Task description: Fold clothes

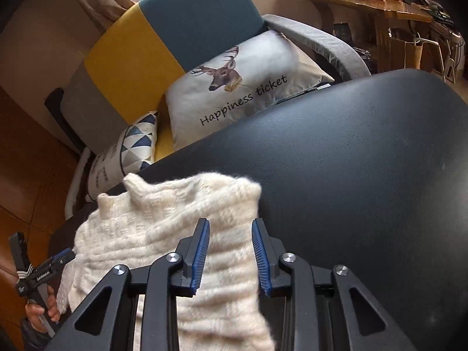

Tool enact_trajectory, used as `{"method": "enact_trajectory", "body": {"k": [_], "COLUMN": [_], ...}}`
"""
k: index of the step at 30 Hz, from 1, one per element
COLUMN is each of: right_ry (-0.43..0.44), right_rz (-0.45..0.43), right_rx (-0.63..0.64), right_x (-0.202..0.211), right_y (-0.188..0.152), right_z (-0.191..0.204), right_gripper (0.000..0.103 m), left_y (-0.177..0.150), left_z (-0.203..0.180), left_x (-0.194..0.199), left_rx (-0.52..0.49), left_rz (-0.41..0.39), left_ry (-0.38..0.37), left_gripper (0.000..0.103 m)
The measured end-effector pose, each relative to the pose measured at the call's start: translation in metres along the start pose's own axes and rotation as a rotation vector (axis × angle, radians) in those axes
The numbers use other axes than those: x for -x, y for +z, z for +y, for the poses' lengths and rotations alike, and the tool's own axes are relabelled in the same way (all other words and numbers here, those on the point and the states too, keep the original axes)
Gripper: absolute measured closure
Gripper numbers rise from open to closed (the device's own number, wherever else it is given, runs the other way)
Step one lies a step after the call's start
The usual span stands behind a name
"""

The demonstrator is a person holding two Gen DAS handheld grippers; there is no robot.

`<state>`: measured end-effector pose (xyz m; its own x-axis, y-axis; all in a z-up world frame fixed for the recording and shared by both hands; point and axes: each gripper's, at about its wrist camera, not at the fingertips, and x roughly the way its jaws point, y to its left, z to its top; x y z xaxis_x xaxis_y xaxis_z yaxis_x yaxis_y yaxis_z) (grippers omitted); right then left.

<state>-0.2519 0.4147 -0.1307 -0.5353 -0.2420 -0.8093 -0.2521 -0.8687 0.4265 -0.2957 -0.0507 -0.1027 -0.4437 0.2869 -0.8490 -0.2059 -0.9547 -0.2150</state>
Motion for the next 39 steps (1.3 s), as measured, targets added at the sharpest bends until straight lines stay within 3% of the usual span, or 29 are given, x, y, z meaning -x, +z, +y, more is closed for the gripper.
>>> {"method": "enact_trajectory", "body": {"k": [5,7,9,10,11,12,14,17,19,20,24,26,28,31,35,39], "right_ry": [0.042,0.066,0.05,0.035,0.006,-0.035,-0.117,-0.236,-0.277,-0.286,-0.27,-0.24,-0.198,-0.147,-0.058,-0.082], "right_rz": [0.068,0.064,0.056,0.055,0.054,0.048,0.025,-0.005,-0.011,-0.01,-0.026,-0.022,-0.016,-0.103,-0.118,-0.038], "right_rx": [-0.064,-0.095,-0.074,-0.055,-0.016,0.035,0.149,0.283,0.316,0.319,0.26,0.212,0.154,0.111,0.242,0.418], "right_x": [-0.031,-0.035,-0.034,-0.033,-0.032,-0.031,-0.027,-0.025,-0.025,-0.026,-0.027,-0.024,-0.019,0.008,0.02,-0.002], "right_y": [0.011,0.009,0.009,0.008,0.007,0.006,0.002,-0.003,-0.006,-0.007,-0.002,0.0,0.003,0.004,-0.004,-0.026], "right_z": [-0.014,-0.018,-0.015,-0.012,-0.007,0.0,0.014,0.028,0.03,0.029,0.021,0.015,0.007,0.004,0.034,0.069], "right_gripper": [0.073,0.073,0.074,0.078,0.078,0.078,0.078,0.078,0.078,0.079,0.078,0.077,0.074,0.072,0.071,0.071], "left_y": [-0.015,-0.021,-0.026,-0.026,-0.025,-0.024,-0.021,-0.011,-0.004,-0.003,-0.004,-0.006,-0.006,-0.009,-0.018,-0.03], "left_z": [0.029,0.041,0.05,0.048,0.045,0.041,0.034,0.027,0.025,0.024,0.035,0.046,0.053,0.054,0.033,0.006], "left_x": [-0.004,-0.006,-0.007,-0.007,-0.008,-0.01,-0.013,-0.001,0.014,0.014,-0.024,-0.025,-0.014,0.012,0.027,0.002], "left_rx": [0.071,0.1,0.124,0.121,0.112,0.106,0.09,0.085,0.096,0.09,0.114,0.189,0.245,0.271,0.2,0.11], "left_rz": [0.02,0.028,0.03,0.016,0.011,0.017,0.012,-0.062,-0.127,-0.122,0.021,0.018,-0.01,-0.089,-0.125,-0.05], "left_ry": [-0.066,-0.093,-0.12,-0.133,-0.138,-0.13,-0.122,-0.15,-0.181,-0.159,-0.024,-0.08,-0.067,-0.039,-0.086,-0.048], "left_gripper": [0.042,0.034,0.034,0.042,0.067,0.078,0.092,0.093,0.093,0.093,0.087,0.08,0.071,0.064,0.052,0.052]}}
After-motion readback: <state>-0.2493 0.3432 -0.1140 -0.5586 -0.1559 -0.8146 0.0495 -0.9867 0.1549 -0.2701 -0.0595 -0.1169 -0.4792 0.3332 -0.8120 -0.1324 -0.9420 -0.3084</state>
